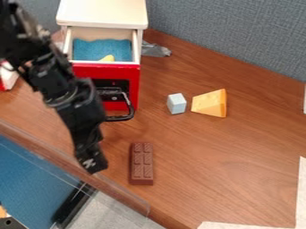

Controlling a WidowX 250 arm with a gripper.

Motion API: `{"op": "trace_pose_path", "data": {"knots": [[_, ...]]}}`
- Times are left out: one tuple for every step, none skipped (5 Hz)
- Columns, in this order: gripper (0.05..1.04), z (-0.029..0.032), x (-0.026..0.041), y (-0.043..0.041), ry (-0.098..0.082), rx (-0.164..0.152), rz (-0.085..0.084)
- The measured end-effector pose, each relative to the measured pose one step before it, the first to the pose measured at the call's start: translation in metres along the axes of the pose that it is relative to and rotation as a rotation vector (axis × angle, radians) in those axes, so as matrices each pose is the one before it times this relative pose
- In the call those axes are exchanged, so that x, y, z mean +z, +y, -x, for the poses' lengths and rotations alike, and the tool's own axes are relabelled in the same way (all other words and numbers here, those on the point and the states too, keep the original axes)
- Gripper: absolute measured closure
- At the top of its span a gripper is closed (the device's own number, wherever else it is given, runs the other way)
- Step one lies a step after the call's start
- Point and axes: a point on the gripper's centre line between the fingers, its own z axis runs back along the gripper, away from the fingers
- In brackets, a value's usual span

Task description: Close the drawer

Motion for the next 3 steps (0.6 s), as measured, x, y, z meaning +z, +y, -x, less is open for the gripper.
{"op": "trace_pose_path", "data": {"knots": [[0.083,-0.01255,-0.00004,0.01407,-0.0241,0.0388,0.0097],[0.084,-0.01096,-0.00338,0.01326,-0.0005,0.0169,-0.0043],[0.084,0.00094,-0.00990,0.01382,0.0199,0.0116,-0.0185]]}}
